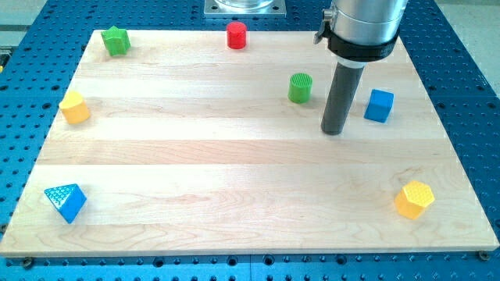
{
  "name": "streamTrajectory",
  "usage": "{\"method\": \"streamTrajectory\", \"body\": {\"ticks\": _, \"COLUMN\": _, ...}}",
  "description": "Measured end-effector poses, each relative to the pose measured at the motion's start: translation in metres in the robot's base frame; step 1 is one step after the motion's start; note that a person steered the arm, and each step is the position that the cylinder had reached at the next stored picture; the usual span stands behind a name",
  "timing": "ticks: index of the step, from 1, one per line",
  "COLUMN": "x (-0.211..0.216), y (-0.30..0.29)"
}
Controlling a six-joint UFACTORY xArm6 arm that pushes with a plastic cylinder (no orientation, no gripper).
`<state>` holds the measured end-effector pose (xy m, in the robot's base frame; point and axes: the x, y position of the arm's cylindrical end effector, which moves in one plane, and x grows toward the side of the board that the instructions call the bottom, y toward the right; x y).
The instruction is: Slide the green circle to the left
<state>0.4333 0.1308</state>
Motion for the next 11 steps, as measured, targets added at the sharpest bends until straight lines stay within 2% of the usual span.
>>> {"method": "streamTrajectory", "body": {"ticks": 1, "x": -0.031, "y": 0.0}}
{"method": "streamTrajectory", "body": {"ticks": 3, "x": -0.044, "y": 0.001}}
{"method": "streamTrajectory", "body": {"ticks": 5, "x": -0.065, "y": -0.055}}
{"method": "streamTrajectory", "body": {"ticks": 6, "x": -0.069, "y": -0.061}}
{"method": "streamTrajectory", "body": {"ticks": 8, "x": -0.117, "y": -0.036}}
{"method": "streamTrajectory", "body": {"ticks": 9, "x": -0.098, "y": -0.093}}
{"method": "streamTrajectory", "body": {"ticks": 10, "x": -0.062, "y": -0.111}}
{"method": "streamTrajectory", "body": {"ticks": 11, "x": 0.007, "y": -0.057}}
